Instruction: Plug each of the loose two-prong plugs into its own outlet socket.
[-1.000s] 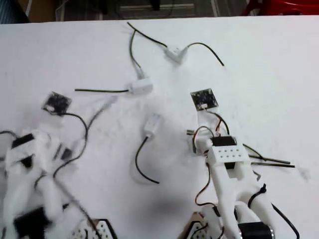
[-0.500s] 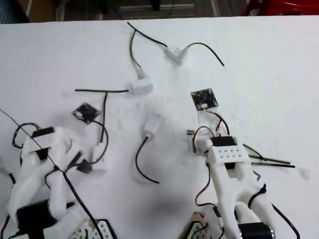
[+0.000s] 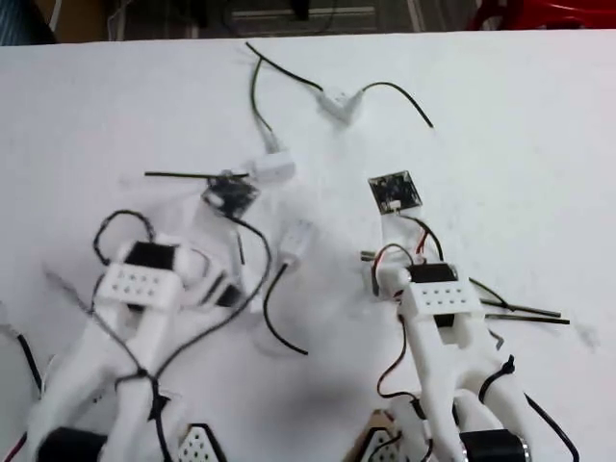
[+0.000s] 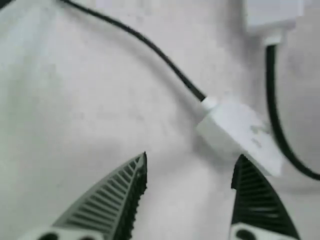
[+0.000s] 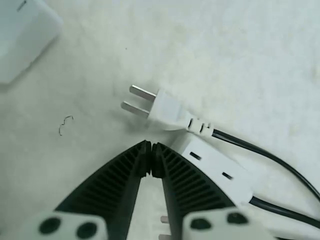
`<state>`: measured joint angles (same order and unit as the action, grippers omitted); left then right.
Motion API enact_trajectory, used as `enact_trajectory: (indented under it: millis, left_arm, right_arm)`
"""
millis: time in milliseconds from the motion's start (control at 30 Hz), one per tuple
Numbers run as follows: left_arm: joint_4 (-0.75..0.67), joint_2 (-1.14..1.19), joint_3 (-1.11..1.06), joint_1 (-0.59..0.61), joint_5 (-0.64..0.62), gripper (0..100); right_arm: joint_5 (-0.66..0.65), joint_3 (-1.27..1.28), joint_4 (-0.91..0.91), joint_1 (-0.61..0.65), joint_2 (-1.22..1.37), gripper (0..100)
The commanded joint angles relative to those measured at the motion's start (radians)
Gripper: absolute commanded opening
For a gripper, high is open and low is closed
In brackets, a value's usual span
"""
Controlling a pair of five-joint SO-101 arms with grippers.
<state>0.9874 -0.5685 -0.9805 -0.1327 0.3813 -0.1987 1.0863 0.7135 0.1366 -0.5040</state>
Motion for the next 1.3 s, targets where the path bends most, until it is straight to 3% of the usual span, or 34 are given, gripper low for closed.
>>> enact_trajectory:
  millis: [0,133,333,500,700,1000,1133,1267]
  left_arm:
    - [0.02,-0.105,0.011,-0.134,-0.094,28]
    - [0.043,-0.153,0.011,-0.203,-0.104,28]
    - [0.026,-0.185,0.029,-0.182,-0.098,28]
    - [0.029,-0.185,-0.029,-0.041,-0.084,28]
    - [0.023,-0.185,-0.135,0.122,0.075,28]
    - [-0.115,-0.185,-0.238,0.308,0.137,28]
    - [-0.117,-0.193,-0.236,0.274,0.097,28]
    - [-0.118,-0.186,-0.258,0.077,0.017,28]
  right_arm:
    - [0.002,-0.009,-0.012,0.004,-0.036,2.4]
    - [0.002,-0.009,-0.012,0.002,-0.036,2.4]
    - [0.002,-0.009,-0.012,0.002,-0.036,2.4]
    - [0.002,-0.009,-0.012,0.001,-0.036,2.4]
    - [0.002,-0.008,-0.012,0.007,-0.036,2.4]
    - [0.002,-0.008,-0.012,0.004,-0.036,2.4]
    - [0.002,-0.008,-0.012,0.007,-0.036,2.4]
    - [0.002,-0.008,-0.012,0.007,-0.036,2.4]
